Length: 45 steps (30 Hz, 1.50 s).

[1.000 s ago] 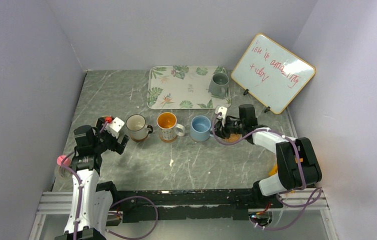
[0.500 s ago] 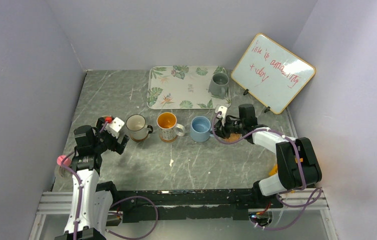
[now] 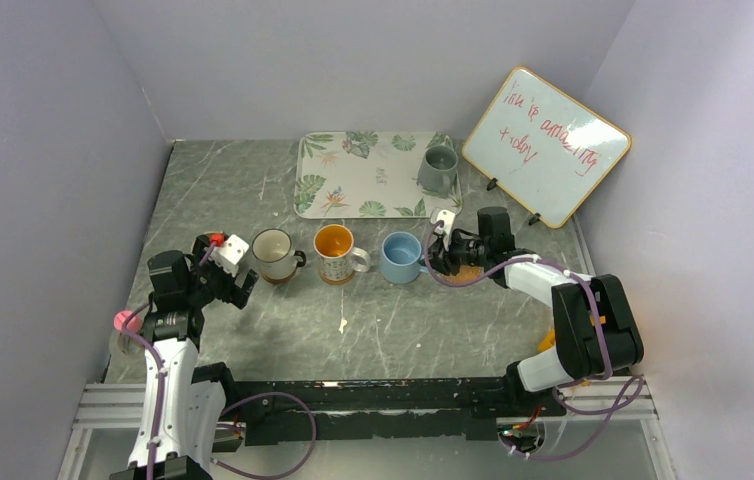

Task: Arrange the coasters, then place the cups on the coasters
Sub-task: Place the cup on the coaster.

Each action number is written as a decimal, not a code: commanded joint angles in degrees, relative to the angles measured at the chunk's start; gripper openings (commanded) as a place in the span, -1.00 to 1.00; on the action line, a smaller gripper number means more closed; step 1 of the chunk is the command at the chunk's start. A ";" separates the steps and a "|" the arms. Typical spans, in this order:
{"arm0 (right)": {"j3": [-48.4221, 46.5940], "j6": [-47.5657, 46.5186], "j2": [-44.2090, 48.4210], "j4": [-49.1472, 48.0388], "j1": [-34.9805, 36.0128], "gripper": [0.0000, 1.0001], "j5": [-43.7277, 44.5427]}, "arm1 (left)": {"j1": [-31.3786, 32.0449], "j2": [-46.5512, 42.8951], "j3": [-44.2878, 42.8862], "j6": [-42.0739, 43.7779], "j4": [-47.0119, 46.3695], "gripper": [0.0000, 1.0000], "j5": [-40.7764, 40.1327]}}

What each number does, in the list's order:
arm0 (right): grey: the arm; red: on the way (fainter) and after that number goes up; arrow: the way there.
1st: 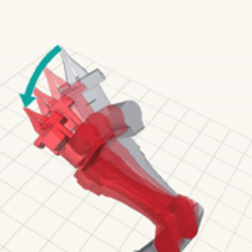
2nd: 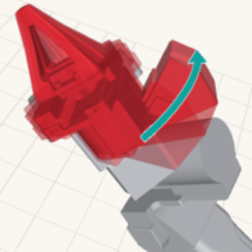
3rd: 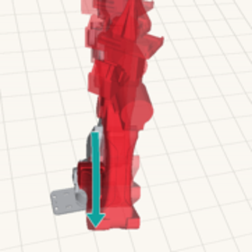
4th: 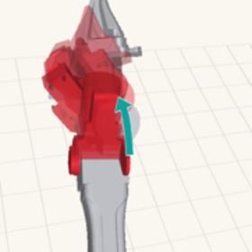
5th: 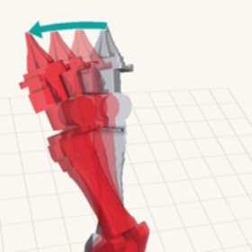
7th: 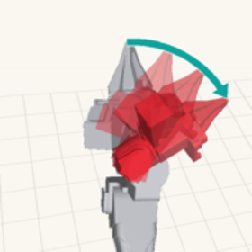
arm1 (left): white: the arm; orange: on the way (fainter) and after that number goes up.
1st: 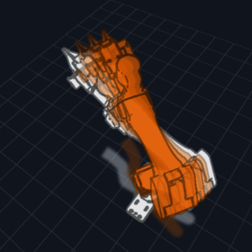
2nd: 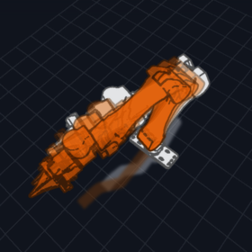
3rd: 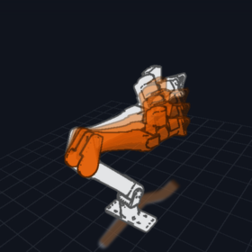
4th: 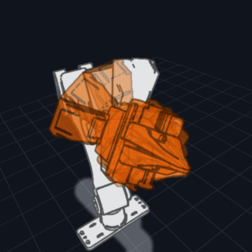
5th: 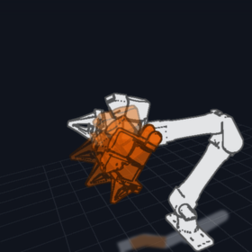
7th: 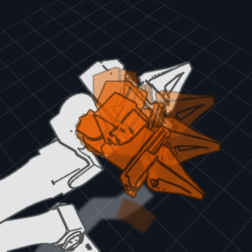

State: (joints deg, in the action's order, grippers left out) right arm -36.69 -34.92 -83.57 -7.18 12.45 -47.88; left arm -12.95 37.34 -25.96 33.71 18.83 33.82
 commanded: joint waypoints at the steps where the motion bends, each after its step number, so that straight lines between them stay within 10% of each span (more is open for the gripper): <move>1: -1.47 0.02 -0.59 -2.96 -0.13 -0.44 -1.52 | -0.32 -0.60 0.00 0.91 0.51 0.93 1.77; 21: -13.67 4.87 4.06 10.07 -15.47 0.37 -12.21 | -0.32 -0.58 0.01 0.78 0.44 0.93 1.60; 45: -43.62 27.22 -25.29 10.64 -8.53 0.67 24.94 | -0.32 0.18 -0.06 0.41 -0.02 0.93 1.31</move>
State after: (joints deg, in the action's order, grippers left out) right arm -75.33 -11.11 -106.13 1.85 0.75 -28.25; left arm -12.95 37.36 -25.96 33.69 19.59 33.80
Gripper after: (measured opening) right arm 0.824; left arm 0.966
